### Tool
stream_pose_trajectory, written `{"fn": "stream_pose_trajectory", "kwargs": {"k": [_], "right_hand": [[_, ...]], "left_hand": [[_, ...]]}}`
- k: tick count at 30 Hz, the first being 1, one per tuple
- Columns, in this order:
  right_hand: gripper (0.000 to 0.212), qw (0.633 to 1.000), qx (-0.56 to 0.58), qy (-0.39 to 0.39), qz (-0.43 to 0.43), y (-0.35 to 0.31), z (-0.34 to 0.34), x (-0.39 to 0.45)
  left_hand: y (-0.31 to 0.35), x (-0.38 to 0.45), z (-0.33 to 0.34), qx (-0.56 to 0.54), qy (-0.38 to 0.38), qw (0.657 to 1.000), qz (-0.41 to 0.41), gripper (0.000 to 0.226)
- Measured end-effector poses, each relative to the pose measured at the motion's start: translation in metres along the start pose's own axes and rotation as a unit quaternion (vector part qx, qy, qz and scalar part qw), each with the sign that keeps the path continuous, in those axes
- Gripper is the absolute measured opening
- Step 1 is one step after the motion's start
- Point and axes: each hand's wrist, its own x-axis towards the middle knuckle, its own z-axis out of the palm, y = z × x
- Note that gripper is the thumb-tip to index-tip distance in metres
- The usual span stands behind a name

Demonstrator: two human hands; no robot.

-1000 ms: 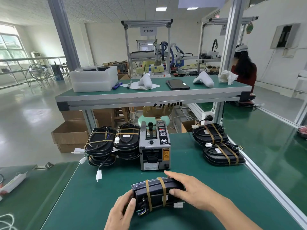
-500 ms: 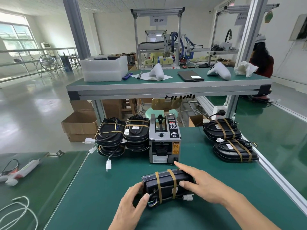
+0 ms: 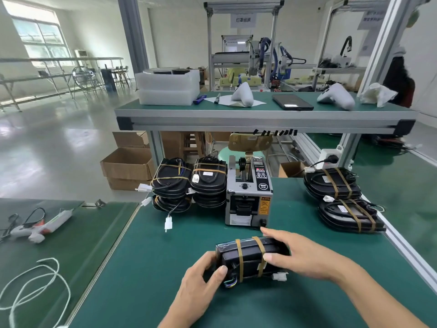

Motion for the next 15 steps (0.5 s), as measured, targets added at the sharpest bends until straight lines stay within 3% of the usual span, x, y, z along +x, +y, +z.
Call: {"fn": "stream_pose_trajectory", "kwargs": {"k": [3,8,15], "right_hand": [[0.073,0.998,0.058,0.035,0.0,-0.023,-0.003,0.011],[0.016,0.957,0.2,0.202,0.058,-0.047,0.0,0.062],[0.015,0.879,0.337,0.255,0.221,-0.053,0.008,0.118]], "left_hand": [[-0.001,0.0,0.0,-0.003,-0.001,1.0,-0.003,0.034],[0.003,-0.001,-0.001,-0.022,-0.002,1.0,-0.002,0.033],[0.007,-0.002,-0.002,-0.033,0.001,0.999,-0.01,0.025]]}}
